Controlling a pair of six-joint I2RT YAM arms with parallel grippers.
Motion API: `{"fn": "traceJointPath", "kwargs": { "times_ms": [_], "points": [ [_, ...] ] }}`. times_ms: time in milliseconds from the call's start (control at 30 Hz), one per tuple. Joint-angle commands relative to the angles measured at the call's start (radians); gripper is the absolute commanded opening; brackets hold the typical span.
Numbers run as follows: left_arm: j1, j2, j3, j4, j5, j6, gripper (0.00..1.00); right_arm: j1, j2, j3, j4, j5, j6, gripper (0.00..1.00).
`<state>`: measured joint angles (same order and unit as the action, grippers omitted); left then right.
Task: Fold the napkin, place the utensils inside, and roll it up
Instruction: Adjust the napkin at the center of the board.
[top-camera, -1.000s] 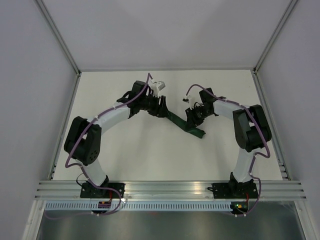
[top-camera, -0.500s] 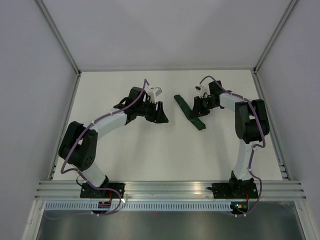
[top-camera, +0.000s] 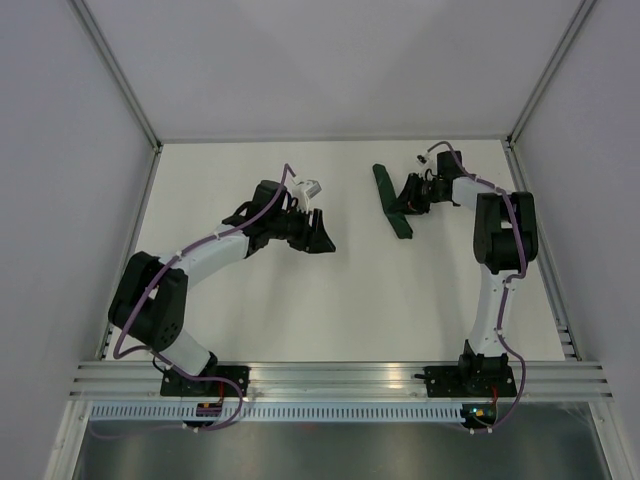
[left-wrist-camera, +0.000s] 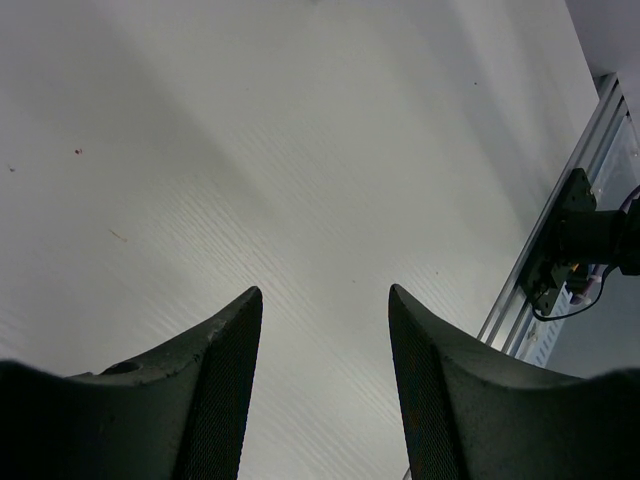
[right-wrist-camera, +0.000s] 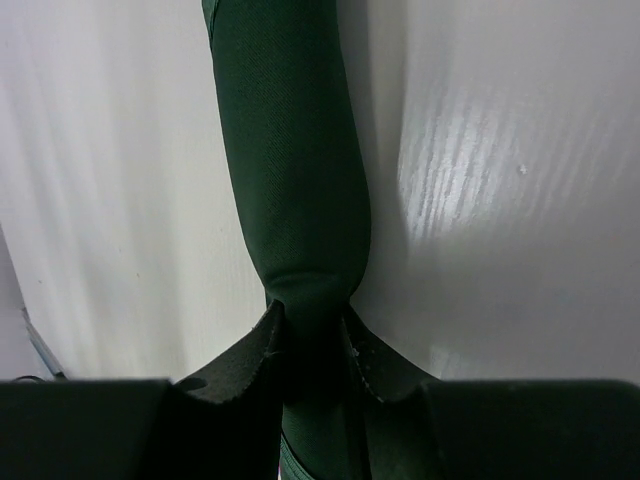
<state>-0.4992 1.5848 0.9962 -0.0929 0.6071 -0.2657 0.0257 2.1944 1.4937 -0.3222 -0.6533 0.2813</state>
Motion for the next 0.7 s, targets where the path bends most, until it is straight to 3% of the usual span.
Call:
{"fn": "traceJointPath", "kwargs": {
  "times_ms": [0, 433, 667],
  "points": [
    [-0.004, -0.042, -0.013, 0.039, 0.028, -0.049, 0.58, -0.018, 0.071, -0.013, -0.017, 0.075, 0.102, 0.22],
    [-0.01, -0.028, -0.011, 0.05, 0.043, -0.059, 0.58, -0.052, -0.004, -0.135, 0.081, -0.026, 0.222, 0.31],
    [-0.064, 0.061, 0.004, 0.206, -0.033, -0.153, 0.58, -0.053, -0.022, -0.142, 0.074, -0.049, 0.226, 0.34]
  ]
}}
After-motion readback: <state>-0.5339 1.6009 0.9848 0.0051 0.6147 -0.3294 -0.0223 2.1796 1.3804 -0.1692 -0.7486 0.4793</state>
